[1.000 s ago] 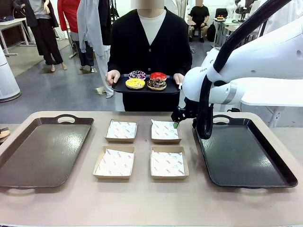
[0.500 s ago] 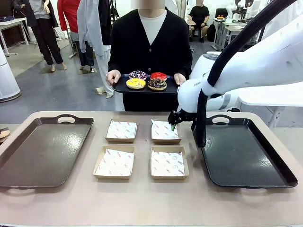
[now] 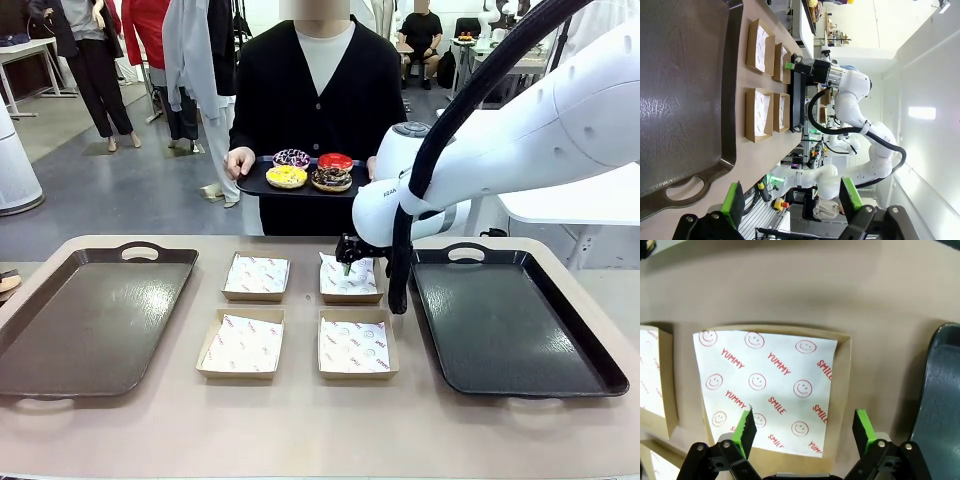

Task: Individually package the donuts and arrange them on the tray.
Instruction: Pick up one Paper togo box.

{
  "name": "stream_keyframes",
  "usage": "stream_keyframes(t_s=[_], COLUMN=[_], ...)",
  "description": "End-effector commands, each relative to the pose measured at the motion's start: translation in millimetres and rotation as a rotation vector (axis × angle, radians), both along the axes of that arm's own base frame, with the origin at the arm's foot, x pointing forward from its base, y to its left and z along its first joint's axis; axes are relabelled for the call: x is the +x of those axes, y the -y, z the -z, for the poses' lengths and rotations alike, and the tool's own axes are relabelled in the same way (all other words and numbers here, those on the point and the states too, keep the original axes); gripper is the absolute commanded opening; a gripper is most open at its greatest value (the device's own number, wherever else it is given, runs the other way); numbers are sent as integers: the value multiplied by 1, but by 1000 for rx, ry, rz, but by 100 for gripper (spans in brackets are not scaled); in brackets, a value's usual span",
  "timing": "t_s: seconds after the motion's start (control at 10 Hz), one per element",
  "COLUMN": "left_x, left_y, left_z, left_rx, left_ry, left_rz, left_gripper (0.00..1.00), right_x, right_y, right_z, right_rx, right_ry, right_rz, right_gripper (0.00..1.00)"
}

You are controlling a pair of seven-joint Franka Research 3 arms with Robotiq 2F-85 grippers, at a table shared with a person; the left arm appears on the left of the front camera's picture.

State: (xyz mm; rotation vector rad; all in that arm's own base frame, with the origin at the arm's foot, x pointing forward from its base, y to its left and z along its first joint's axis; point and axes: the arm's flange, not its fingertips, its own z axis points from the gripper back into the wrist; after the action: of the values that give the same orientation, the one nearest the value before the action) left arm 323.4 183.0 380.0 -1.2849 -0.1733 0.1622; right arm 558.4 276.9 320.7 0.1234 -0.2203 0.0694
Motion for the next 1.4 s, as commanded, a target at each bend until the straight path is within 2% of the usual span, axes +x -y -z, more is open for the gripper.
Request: stream_keyframes(t_s=[0.0, 0.4, 0.6, 0.7, 0.8, 0.9, 1.0, 1.1, 1.3], left_x=[-1, -1, -1, -1, -1, -1, -1, -1, -1], left_y=[-1, -1, -1, -1, -1, -1, -1, -1, -1], left_z=[-2, -2, -2, -2, -2, -2, -2, -2, -2], left_rx=[-8, -8, -8, -8, -8, -8, -8, -8, -8], left_ry=[2, 2, 2, 2, 2, 2, 2, 2, 2], left_rz=[3, 3, 3, 3, 3, 3, 3, 3, 3], left_gripper=[100, 100, 100, 100, 100, 100, 100, 100, 100], right_x=[8, 15, 15, 14, 13, 12, 12, 11, 11], right_y=[-6, -3, 1, 2, 2, 2, 2, 3, 4], right_z=[0, 5, 6, 5, 5, 5, 6, 6, 6], right_rx=[-75, -89, -59, -61, -61, -62, -65, -60, -59], right_ry=[14, -43, -39, -41, -39, -36, -37, -45, -47], right_rz=[39, 41, 15, 11, 9, 9, 9, 5, 6], right_gripper=[100, 100, 100, 41, 41, 0, 35, 0, 0])
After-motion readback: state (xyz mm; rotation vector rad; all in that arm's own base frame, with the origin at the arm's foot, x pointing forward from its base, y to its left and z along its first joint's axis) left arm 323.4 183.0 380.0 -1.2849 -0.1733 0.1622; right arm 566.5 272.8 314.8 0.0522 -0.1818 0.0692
